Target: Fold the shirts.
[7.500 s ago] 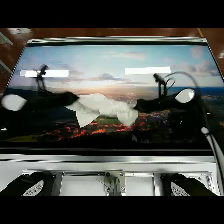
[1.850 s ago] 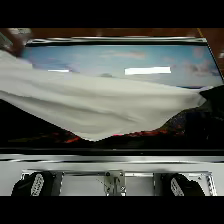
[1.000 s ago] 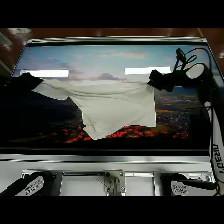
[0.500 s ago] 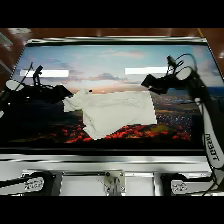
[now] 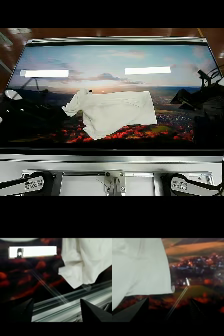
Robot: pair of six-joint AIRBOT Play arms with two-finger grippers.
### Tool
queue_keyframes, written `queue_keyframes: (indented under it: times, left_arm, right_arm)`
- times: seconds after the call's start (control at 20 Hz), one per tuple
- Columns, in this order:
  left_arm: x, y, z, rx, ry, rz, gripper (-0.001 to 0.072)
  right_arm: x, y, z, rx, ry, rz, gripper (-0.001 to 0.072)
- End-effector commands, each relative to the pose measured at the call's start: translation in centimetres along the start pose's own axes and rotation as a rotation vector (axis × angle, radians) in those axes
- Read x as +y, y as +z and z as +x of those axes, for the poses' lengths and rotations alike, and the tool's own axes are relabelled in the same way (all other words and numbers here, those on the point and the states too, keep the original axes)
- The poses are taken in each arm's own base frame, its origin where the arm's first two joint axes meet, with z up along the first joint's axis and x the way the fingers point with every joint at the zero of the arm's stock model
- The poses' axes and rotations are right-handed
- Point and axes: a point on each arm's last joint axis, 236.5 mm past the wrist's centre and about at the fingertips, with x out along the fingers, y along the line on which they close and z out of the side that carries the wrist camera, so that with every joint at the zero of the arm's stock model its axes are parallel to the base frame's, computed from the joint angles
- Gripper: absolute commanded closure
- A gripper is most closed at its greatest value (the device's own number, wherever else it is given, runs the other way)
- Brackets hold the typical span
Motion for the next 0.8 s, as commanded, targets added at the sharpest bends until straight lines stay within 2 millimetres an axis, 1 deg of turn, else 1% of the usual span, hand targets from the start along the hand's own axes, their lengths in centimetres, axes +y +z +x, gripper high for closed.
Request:
queue_keyframes:
  times: [0.0,0.1,0.15,0.3,0.4,0.5,0.55,0.6,0.65,0.7,0.75]
  left_arm:
    - [-2.2,-2.9,6.7,0.037,-0.038,-0.006,-0.0012]
    - [-4.5,-2.8,9.9,-0.013,-0.063,-0.008,-0.0012]
    - [-5.4,-2.7,11.0,-0.026,-0.066,0.003,-0.0012]
    - [-7.6,-2.2,13.1,-0.069,-0.101,-0.011,-0.0012]
    - [-8.2,-1.8,14.2,-0.088,-0.110,-0.028,-0.0011]
    - [-8.1,-1.8,15.1,-0.092,-0.102,-0.038,-0.0009]
    - [-8.3,-1.9,15.6,-0.086,-0.111,-0.058,0.0024]
    - [-8.4,-2.0,16.0,-0.077,-0.120,-0.078,0.0226]
    - [-8.3,-2.1,16.3,-0.070,-0.121,-0.085,0.0472]
    - [-8.3,-2.1,16.4,-0.068,-0.120,-0.077,0.0617]
    - [-8.4,-2.2,16.3,-0.065,-0.123,-0.058,0.0638]
  right_arm:
    - [-0.2,-2.9,3.0,0.067,0.069,0.060,0.0087]
    - [-0.1,-3.0,4.5,0.051,0.061,0.062,0.0087]
    - [-0.1,-2.8,4.9,0.039,0.057,0.061,0.0087]
    - [-0.2,-2.4,5.6,0.029,0.059,0.069,0.0087]
    - [-0.3,-2.4,6.0,0.037,0.064,0.078,0.0087]
    - [-0.2,-2.6,6.7,0.057,0.082,0.095,0.0087]
    - [-0.1,-2.7,7.1,0.070,0.086,0.096,0.0087]
    - [0.2,-3.0,7.7,0.087,0.084,0.089,0.0082]
    - [0.5,-3.2,8.4,0.104,0.084,0.078,0.0036]
    - [0.9,-3.6,9.2,0.125,0.083,0.063,0.0036]
    - [1.2,-3.9,10.0,0.145,0.082,0.051,0.0036]
